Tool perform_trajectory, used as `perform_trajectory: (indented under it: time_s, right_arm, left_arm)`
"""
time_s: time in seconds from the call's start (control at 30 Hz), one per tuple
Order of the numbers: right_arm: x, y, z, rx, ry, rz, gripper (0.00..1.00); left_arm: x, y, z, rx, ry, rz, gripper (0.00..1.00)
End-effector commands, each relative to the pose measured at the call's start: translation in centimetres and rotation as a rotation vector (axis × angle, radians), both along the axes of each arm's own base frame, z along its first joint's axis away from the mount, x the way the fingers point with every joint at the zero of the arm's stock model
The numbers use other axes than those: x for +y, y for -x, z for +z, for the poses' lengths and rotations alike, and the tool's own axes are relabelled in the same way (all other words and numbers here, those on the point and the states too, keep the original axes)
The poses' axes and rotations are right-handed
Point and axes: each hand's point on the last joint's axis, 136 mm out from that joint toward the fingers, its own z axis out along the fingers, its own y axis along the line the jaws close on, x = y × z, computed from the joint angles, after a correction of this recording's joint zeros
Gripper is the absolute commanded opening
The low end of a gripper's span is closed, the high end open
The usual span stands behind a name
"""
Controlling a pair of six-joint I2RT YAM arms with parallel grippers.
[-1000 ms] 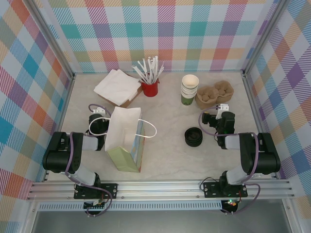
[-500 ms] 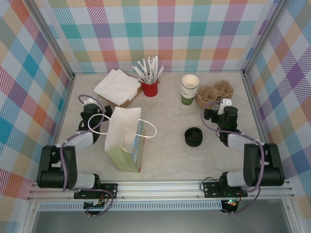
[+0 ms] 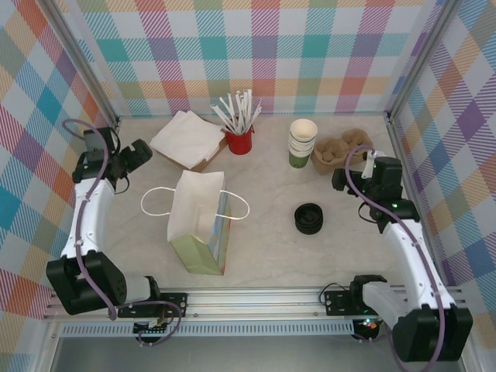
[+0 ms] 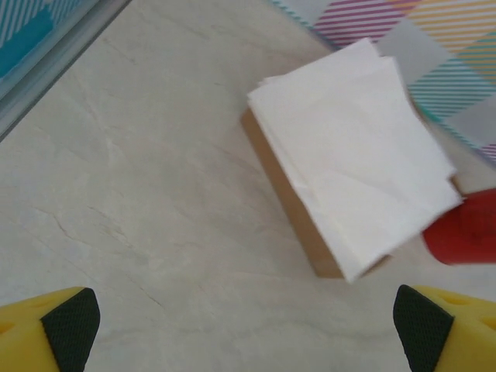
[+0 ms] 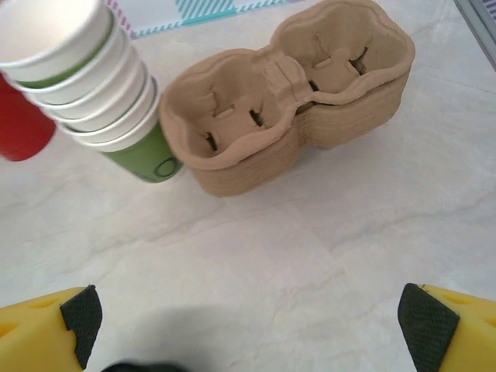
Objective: Pack the takeout coffee
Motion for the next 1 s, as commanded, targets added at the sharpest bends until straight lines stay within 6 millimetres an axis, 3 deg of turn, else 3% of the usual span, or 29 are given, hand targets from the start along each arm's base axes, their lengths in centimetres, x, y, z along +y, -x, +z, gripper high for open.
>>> perform_trajectory:
  time_s: [0.0, 0.1, 0.17, 0.37, 0.6, 0.8, 0.97]
  right_arm:
    - [1.1, 4.7, -0.5, 0.175, -0.083, 0.025, 1.0]
    - [2.1, 6.1, 0.6, 0.194, -0.134, 0.057, 1.0]
    - [2.4, 6.6, 1.0, 0.206, -0.158, 0.061, 1.0]
    - [2.8, 6.9, 1.1, 0.23, -0.212, 0.048, 1.0]
    - [3.0, 6.9, 1.3, 0.243, -0.221, 0.049, 1.0]
    - [3.0, 7.2, 0.8, 0.251, -0.213, 0.055, 1.0]
    - [2.9, 7.3, 0.6, 0.253, -0.198, 0.061, 1.0]
  left_arm:
    - [-4.0, 4.1, 4.2, 0.036, 0.067, -0.128, 0.98]
    - [-7.0, 6.0, 7.3, 0.014, 0.038, -0.228, 0.97]
    - [-8.9, 7.4, 8.3, 0.02, 0.024, -0.286, 0.96]
    - [-14.9, 12.0, 8.1, 0.08, -0.036, -0.486, 0.94]
    - [-14.0, 13.6, 5.8, 0.216, -0.274, -0.479, 0.91]
    - [-15.4, 12.3, 4.6, 0.194, -0.278, -0.515, 0.88]
    - [-16.2, 11.7, 3.9, 0.19, -0.263, -0.532, 0.76]
